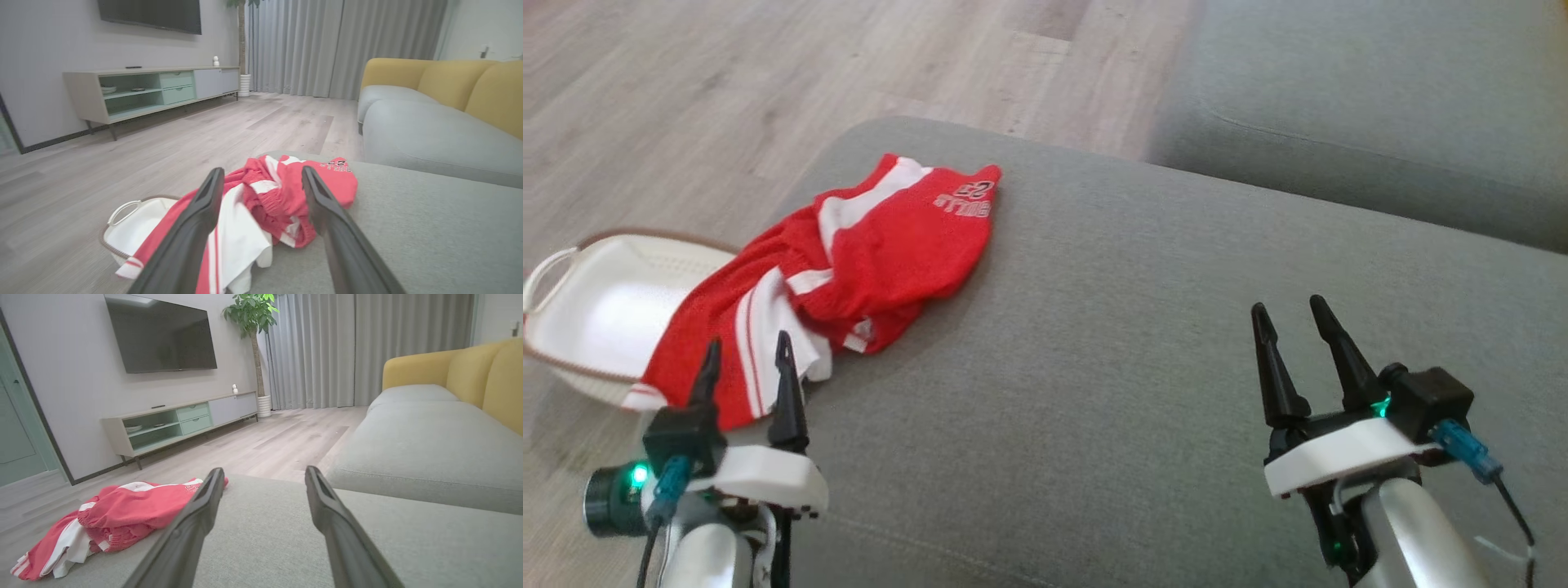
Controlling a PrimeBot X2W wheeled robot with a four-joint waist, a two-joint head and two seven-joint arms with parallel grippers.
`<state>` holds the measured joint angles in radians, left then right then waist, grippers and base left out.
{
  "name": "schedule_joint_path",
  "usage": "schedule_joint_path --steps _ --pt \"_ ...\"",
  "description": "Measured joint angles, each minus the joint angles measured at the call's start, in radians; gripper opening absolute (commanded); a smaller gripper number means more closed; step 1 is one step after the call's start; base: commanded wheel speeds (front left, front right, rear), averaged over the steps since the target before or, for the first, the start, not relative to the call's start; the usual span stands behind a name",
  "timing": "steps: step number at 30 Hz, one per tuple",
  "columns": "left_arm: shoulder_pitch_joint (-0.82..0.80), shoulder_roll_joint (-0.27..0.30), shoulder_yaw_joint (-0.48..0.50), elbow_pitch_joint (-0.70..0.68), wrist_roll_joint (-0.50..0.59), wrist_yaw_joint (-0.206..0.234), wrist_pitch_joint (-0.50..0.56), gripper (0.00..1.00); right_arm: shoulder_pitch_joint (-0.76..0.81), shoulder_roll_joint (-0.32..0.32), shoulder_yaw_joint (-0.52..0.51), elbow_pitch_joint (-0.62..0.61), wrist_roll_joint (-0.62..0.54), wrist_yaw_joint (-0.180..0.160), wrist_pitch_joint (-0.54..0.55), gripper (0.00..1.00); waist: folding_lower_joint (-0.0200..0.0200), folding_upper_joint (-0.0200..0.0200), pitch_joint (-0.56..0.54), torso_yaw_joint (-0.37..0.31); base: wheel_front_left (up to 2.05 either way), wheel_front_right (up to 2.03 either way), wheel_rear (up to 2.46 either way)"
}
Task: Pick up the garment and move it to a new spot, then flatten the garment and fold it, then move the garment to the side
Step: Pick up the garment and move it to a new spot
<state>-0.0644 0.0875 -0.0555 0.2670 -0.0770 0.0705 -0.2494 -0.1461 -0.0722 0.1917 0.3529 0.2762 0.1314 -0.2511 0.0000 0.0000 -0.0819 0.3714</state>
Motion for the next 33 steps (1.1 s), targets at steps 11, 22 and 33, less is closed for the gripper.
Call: schedule_joint_path --steps 11,22,33 --pt "-0.001 0.002 0.006 0.025 -0.045 -0.018 0.002 1.00 0.000 0.007 0.003 0.000 0.000 0.000 0.000 1.00 0.0000 0.0000 0.001 0.020 0.00 0.00 0.00" --pt "-0.300 0.085 0.067 0.072 -0.173 -0.084 0.385 1.00 -0.005 0.005 0.004 -0.008 0.000 0.000 0.000 1.00 0.0000 0.0000 0.031 -0.051 0.00 0.00 0.00" --pt "-0.604 0.167 0.058 0.456 -0.206 -0.117 0.702 1.00 -0.097 -0.049 0.041 -0.040 0.020 0.000 0.000 1.00 0.0001 0.0000 0.160 -0.174 0.00 0.00 0.00"
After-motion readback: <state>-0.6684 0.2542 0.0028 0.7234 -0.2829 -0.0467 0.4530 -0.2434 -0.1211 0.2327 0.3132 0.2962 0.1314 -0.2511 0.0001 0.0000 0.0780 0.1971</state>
